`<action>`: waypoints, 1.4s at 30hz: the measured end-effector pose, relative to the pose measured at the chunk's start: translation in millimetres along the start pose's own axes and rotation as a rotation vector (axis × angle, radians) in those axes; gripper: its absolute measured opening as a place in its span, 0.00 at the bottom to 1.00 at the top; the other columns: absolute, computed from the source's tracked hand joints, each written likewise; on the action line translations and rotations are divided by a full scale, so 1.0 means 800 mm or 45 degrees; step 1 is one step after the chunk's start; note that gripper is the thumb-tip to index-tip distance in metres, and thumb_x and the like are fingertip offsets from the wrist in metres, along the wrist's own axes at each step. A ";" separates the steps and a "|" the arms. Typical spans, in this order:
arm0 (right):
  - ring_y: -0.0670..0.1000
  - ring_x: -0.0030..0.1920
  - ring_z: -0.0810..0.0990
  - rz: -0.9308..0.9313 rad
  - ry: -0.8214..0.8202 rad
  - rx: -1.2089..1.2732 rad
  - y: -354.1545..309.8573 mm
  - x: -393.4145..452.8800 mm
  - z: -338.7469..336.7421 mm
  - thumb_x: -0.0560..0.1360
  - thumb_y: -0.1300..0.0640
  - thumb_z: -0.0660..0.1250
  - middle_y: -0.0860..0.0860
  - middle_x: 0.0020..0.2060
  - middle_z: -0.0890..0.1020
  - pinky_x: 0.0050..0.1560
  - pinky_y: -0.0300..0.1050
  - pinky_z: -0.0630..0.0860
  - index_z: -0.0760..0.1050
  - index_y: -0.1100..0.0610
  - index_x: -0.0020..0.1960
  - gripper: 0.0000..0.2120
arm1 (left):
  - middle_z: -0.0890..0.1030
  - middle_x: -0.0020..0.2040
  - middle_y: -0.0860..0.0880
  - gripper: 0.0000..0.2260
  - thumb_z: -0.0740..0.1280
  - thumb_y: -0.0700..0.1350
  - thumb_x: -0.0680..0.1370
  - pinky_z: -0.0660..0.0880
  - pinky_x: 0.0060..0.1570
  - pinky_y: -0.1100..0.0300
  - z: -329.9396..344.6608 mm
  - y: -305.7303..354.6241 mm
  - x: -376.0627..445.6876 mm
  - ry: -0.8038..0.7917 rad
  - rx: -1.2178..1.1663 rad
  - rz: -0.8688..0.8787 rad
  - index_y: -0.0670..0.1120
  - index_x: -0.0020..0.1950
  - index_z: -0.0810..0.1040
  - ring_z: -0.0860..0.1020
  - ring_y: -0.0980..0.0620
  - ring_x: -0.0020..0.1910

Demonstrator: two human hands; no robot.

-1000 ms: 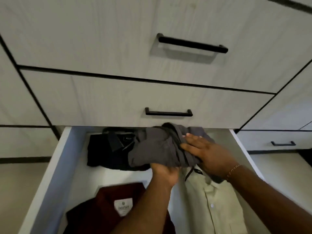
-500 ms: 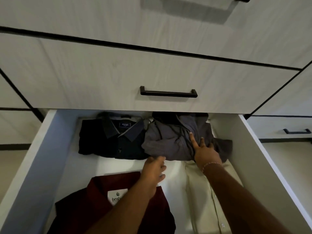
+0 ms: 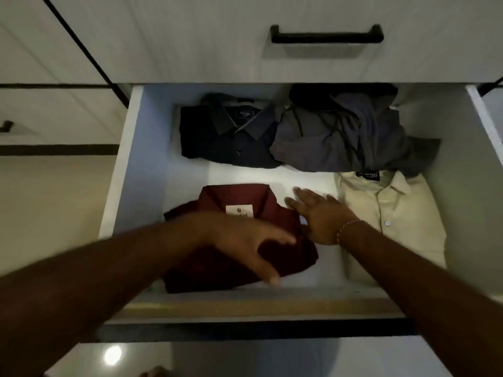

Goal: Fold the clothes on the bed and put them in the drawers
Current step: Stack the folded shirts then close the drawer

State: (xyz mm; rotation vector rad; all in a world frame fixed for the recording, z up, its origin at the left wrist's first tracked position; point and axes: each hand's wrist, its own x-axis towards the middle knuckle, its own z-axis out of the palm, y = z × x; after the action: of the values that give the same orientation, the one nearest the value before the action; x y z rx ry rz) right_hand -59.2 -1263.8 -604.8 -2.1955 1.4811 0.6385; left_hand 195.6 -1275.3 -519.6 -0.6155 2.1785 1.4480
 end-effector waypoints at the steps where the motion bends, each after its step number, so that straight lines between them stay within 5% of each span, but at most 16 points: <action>1: 0.51 0.83 0.44 -0.004 -0.033 -0.001 0.003 0.003 0.000 0.84 0.44 0.56 0.49 0.84 0.41 0.80 0.63 0.50 0.43 0.44 0.84 0.34 | 0.60 0.83 0.55 0.45 0.72 0.69 0.73 0.53 0.79 0.54 0.022 0.006 -0.006 -0.075 0.149 0.007 0.56 0.84 0.56 0.58 0.56 0.81; 3: 0.50 0.83 0.42 -0.014 -0.070 0.011 0.006 0.008 -0.004 0.85 0.47 0.54 0.47 0.83 0.38 0.80 0.63 0.48 0.41 0.42 0.84 0.33 | 0.54 0.85 0.53 0.44 0.72 0.67 0.76 0.37 0.79 0.38 0.062 0.025 -0.014 -0.111 0.413 0.053 0.55 0.85 0.54 0.48 0.55 0.83; 5: 0.49 0.83 0.44 -0.008 -0.102 0.067 0.003 0.010 -0.015 0.85 0.47 0.56 0.47 0.84 0.40 0.80 0.61 0.48 0.43 0.43 0.84 0.33 | 0.54 0.85 0.51 0.44 0.73 0.65 0.76 0.33 0.76 0.31 0.081 0.041 -0.017 -0.014 0.608 0.144 0.52 0.85 0.57 0.45 0.54 0.84; 10: 0.55 0.77 0.67 0.084 0.081 0.356 0.000 0.008 -0.066 0.84 0.48 0.62 0.53 0.79 0.67 0.77 0.46 0.60 0.64 0.52 0.81 0.26 | 0.58 0.84 0.51 0.42 0.75 0.62 0.74 0.40 0.77 0.31 0.063 0.060 -0.023 0.232 0.881 0.323 0.49 0.82 0.64 0.49 0.51 0.84; 13: 0.58 0.66 0.77 0.067 0.287 0.435 -0.012 -0.003 -0.109 0.84 0.49 0.62 0.53 0.67 0.81 0.67 0.48 0.71 0.79 0.52 0.68 0.16 | 0.65 0.81 0.52 0.38 0.74 0.61 0.73 0.45 0.79 0.37 0.046 0.050 -0.035 0.390 0.873 0.274 0.53 0.80 0.66 0.56 0.52 0.81; 16: 0.55 0.56 0.81 0.071 0.480 0.552 -0.012 -0.020 -0.141 0.82 0.47 0.63 0.51 0.55 0.86 0.58 0.48 0.76 0.84 0.50 0.55 0.12 | 0.72 0.75 0.54 0.28 0.69 0.61 0.76 0.57 0.78 0.43 0.029 0.030 -0.043 0.726 1.060 0.293 0.56 0.75 0.71 0.65 0.53 0.77; 20: 0.57 0.53 0.79 0.144 0.684 0.400 -0.021 -0.039 -0.160 0.82 0.47 0.63 0.54 0.49 0.80 0.53 0.51 0.76 0.83 0.53 0.54 0.13 | 0.66 0.80 0.49 0.24 0.61 0.57 0.83 0.57 0.78 0.42 0.008 0.002 -0.041 1.054 1.370 0.187 0.54 0.79 0.67 0.60 0.48 0.81; 23: 0.59 0.45 0.77 0.165 1.130 0.223 -0.036 -0.047 -0.150 0.79 0.54 0.66 0.54 0.43 0.78 0.43 0.53 0.75 0.79 0.56 0.49 0.07 | 0.65 0.81 0.47 0.25 0.66 0.54 0.81 0.55 0.78 0.38 -0.012 -0.006 -0.030 1.301 1.327 -0.005 0.54 0.78 0.69 0.57 0.46 0.83; 25: 0.58 0.40 0.76 0.138 1.231 0.175 -0.043 -0.047 -0.143 0.77 0.56 0.66 0.54 0.38 0.77 0.39 0.52 0.73 0.77 0.57 0.46 0.05 | 0.66 0.81 0.45 0.24 0.69 0.55 0.80 0.56 0.78 0.36 -0.040 -0.005 -0.025 1.404 1.277 -0.138 0.53 0.75 0.73 0.56 0.45 0.84; 29: 0.58 0.54 0.79 0.251 1.263 0.176 -0.049 -0.035 -0.137 0.76 0.55 0.70 0.54 0.53 0.82 0.55 0.54 0.76 0.77 0.56 0.62 0.16 | 0.57 0.84 0.41 0.27 0.71 0.48 0.78 0.51 0.79 0.35 -0.089 -0.002 -0.013 1.578 1.209 -0.422 0.50 0.77 0.71 0.51 0.41 0.84; 34: 0.56 0.80 0.62 0.382 0.924 0.191 -0.049 -0.009 -0.113 0.79 0.50 0.67 0.55 0.80 0.63 0.80 0.54 0.60 0.60 0.56 0.82 0.34 | 0.43 0.85 0.41 0.38 0.63 0.47 0.79 0.45 0.81 0.40 -0.062 -0.037 0.014 1.280 1.296 -0.370 0.44 0.85 0.49 0.40 0.42 0.84; 37: 0.54 0.83 0.50 0.448 0.747 0.310 -0.049 0.019 -0.094 0.80 0.48 0.63 0.54 0.84 0.50 0.81 0.50 0.51 0.48 0.56 0.84 0.39 | 0.37 0.85 0.43 0.41 0.60 0.49 0.81 0.40 0.81 0.42 -0.085 -0.073 0.011 1.036 1.255 -0.657 0.44 0.85 0.38 0.36 0.44 0.83; 42: 0.54 0.83 0.38 0.436 0.504 0.396 -0.038 0.080 -0.113 0.79 0.41 0.64 0.54 0.83 0.37 0.82 0.52 0.45 0.35 0.56 0.84 0.49 | 0.33 0.84 0.45 0.44 0.62 0.53 0.79 0.40 0.79 0.35 -0.116 -0.119 0.015 1.014 1.227 -0.800 0.47 0.84 0.35 0.34 0.45 0.83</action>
State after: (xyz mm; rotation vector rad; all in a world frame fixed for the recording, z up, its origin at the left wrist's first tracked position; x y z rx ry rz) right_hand 2.9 -1352.4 -566.6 -1.9126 2.0270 0.0526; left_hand 230.5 -1395.9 -564.1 -1.4261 2.4793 -0.2770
